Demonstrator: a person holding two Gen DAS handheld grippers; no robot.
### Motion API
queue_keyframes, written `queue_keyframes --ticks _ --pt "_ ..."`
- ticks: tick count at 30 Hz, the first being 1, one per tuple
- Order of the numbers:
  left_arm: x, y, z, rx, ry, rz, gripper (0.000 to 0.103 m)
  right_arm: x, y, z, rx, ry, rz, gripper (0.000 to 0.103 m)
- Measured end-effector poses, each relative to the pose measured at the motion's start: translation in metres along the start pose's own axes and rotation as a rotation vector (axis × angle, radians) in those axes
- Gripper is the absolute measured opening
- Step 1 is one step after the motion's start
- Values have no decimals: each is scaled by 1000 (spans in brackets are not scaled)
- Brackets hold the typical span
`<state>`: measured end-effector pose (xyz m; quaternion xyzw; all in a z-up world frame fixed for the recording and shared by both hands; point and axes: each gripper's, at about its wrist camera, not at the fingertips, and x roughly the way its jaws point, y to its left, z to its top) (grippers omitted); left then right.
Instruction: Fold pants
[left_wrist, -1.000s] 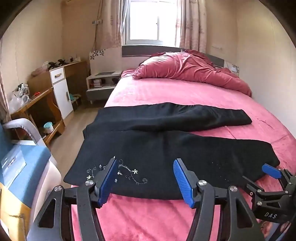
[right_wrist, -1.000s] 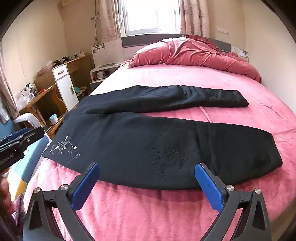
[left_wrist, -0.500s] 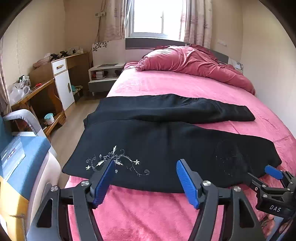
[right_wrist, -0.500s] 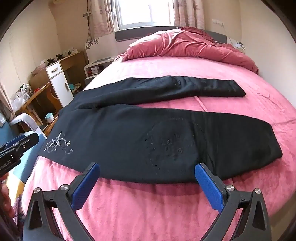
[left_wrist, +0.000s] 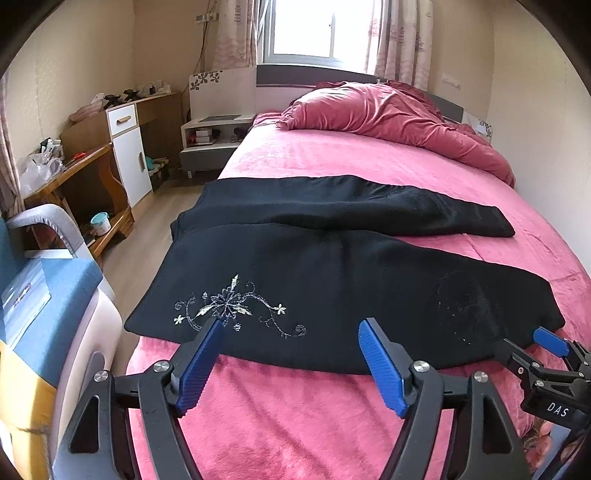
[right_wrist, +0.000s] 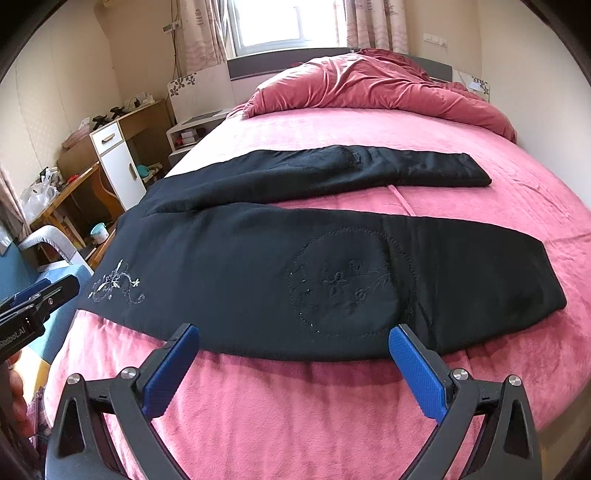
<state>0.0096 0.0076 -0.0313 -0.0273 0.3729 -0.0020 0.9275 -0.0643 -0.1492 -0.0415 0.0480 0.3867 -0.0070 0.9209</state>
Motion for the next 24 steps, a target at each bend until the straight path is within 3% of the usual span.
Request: queue_keyframes --ticks 24 --pt "1 7 1 -27 27 11 79 -1 1 -1 -4 -4 -1 103"
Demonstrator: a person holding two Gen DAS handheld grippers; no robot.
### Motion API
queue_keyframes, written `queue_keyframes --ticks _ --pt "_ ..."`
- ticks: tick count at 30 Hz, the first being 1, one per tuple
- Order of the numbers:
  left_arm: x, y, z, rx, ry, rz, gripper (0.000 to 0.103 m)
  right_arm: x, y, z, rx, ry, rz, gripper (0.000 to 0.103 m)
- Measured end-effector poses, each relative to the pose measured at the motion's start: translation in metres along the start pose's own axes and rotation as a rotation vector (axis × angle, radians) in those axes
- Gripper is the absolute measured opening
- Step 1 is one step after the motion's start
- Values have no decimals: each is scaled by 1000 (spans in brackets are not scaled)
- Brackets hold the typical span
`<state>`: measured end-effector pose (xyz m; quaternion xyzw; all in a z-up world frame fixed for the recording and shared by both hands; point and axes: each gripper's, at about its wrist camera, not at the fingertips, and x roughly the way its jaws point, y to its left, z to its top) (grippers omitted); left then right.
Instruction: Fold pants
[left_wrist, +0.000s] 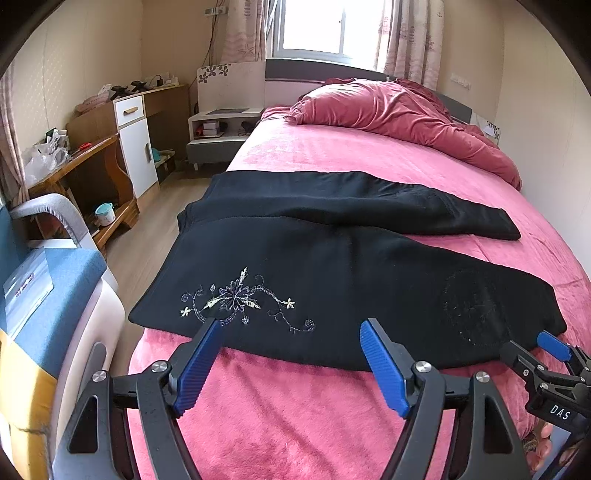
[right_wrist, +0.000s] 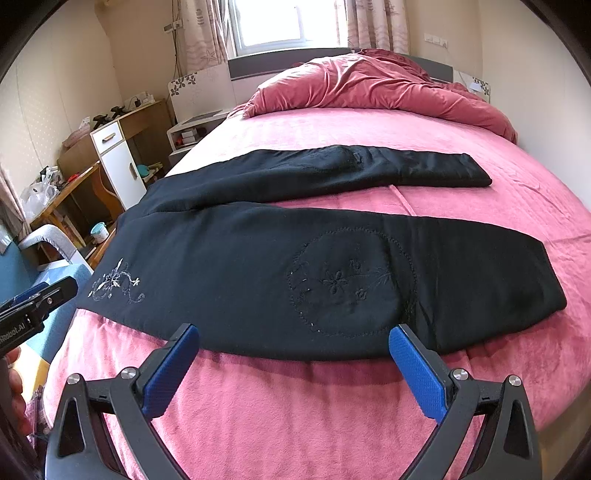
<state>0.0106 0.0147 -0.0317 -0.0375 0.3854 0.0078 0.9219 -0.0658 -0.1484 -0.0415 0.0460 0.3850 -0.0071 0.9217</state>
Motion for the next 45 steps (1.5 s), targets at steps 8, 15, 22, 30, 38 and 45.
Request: queue_keyframes --ticks 8,15,22,30,38,45 --pt "0 0 -1 2 -1 -2 79 1 -1 0 1 1 -6 103" --pt "0 -1 -2 0 10 -2 79 1 -2 -1 2 3 -9 103" --pt "9 4 -4 -18 46 -23 86 4 -10 -2 29 22 -4 103" --pt "46 47 -10 -166 175 -77 93 6 -87 -4 252 76 32 103" --pt "73 107 -14 -296 252 -48 82 -8 -240 -26 625 32 -133 90" --pt "88 152 -24 -449 318 -38 64 16 -316 -28 813 33 -177 68"
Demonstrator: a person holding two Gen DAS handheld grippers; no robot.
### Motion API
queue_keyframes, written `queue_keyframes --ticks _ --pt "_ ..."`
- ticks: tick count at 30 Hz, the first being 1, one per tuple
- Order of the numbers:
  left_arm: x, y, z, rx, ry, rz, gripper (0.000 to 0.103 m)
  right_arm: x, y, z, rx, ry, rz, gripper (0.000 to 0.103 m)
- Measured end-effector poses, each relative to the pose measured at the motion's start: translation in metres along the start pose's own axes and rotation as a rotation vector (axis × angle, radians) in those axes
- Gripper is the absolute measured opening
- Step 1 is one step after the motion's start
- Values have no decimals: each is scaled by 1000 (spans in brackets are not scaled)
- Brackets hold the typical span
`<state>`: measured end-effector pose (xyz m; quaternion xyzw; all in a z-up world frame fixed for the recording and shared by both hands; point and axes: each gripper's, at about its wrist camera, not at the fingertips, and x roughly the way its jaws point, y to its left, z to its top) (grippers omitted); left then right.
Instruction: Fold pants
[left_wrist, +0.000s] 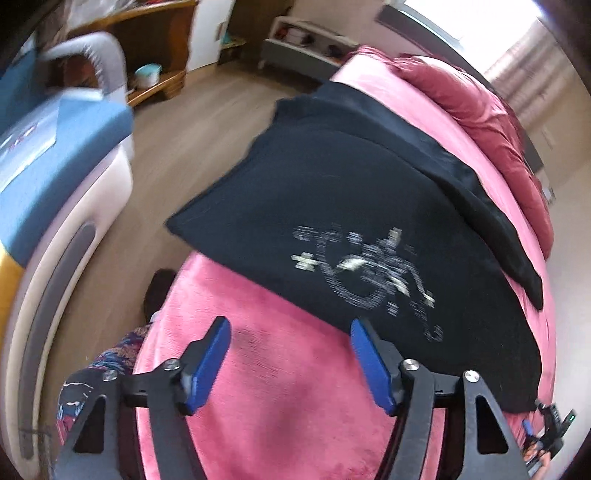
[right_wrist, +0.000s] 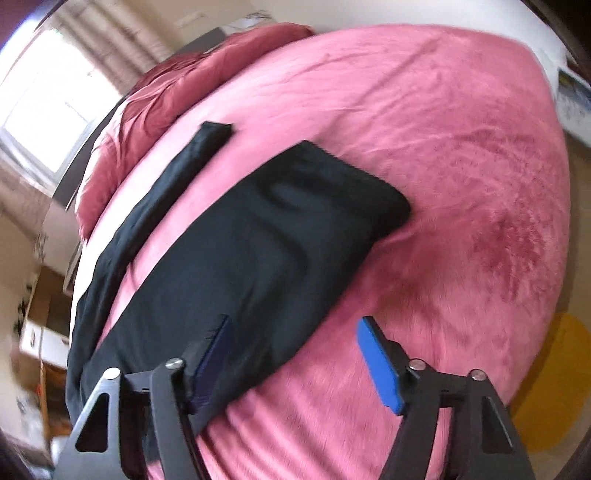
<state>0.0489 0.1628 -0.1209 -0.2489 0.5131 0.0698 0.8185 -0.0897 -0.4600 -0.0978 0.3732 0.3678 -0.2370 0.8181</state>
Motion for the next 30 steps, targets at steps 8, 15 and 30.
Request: queue_keyframes --ticks 8,15,30 --pt "9 17 25 -100 3 -40 56 33 9 29 -6 -1 -46 58" --pt "27 15 46 -161 -20 -9 53 41 17 42 -48 7 -79 45" --pt "-33 -6 44 -64 -226 23 8 6 33 69 -139 -67 -62 14"
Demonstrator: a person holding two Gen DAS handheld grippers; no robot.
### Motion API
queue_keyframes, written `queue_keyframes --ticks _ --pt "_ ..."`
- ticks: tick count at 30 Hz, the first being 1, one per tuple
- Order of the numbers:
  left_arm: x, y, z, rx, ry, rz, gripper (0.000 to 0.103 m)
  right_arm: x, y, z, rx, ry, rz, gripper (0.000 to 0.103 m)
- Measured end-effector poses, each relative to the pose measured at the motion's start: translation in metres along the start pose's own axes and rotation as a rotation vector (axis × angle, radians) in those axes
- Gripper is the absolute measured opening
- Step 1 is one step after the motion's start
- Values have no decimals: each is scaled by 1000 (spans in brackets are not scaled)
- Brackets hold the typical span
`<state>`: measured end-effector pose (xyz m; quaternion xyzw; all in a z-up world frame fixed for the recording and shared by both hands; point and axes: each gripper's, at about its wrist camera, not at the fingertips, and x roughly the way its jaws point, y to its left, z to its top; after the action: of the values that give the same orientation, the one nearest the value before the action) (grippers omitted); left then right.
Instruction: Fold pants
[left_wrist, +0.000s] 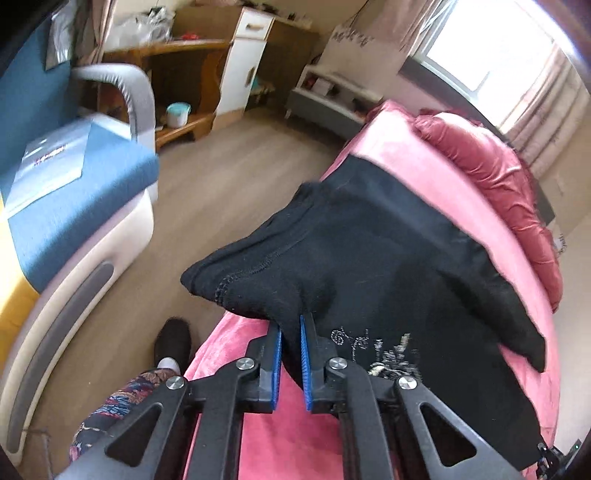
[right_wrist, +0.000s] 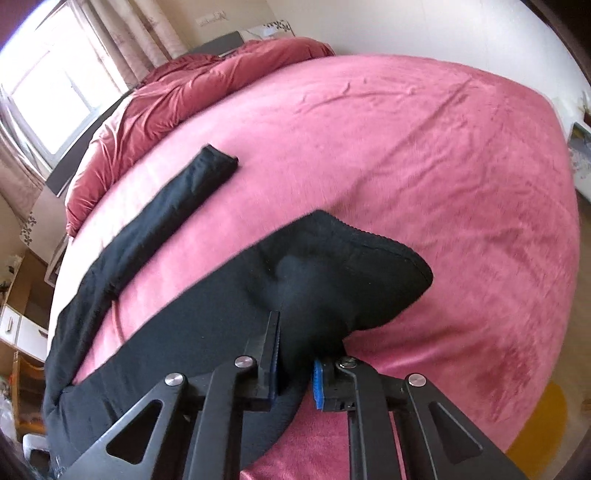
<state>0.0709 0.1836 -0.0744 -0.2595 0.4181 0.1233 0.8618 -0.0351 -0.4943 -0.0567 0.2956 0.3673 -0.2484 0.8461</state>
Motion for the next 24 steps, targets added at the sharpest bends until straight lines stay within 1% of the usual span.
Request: queue_keyframes --ticks 4,6,10,13,17,19,20,21,23,24 --pt "-25 2 -2 -5 -16 -40 7 -15 -1 4 -13 -17 -1 14" --pt "-37 4 -7 9 -16 -52 7 -22 -6 4 -11 -25 -7 13" --pt "-48 6 -24 27 21 -56 7 -33 -22 6 3 -31 -29 13" --pt "-48 8 -42 67 74 -38 7 -32 -37 2 2 -8 -84 13" --pt "-38 11 -68 132 157 17 7 -23 -60 -6 31 29 -141 13" --pt "-28 14 -75 158 197 54 7 -16 -68 -12 51 51 -166 13" --pt "-25 15 -74 155 208 61 7 -12 -71 -14 59 63 -175 13" --pt "-21 15 -75 163 228 67 8 -8 -74 -17 59 74 -187 13" --pt "-17 13 -75 188 233 100 13 -5 -74 -20 52 84 -193 14" --pt "-16 14 -74 194 237 103 16 -6 -75 -20 60 89 -189 20"
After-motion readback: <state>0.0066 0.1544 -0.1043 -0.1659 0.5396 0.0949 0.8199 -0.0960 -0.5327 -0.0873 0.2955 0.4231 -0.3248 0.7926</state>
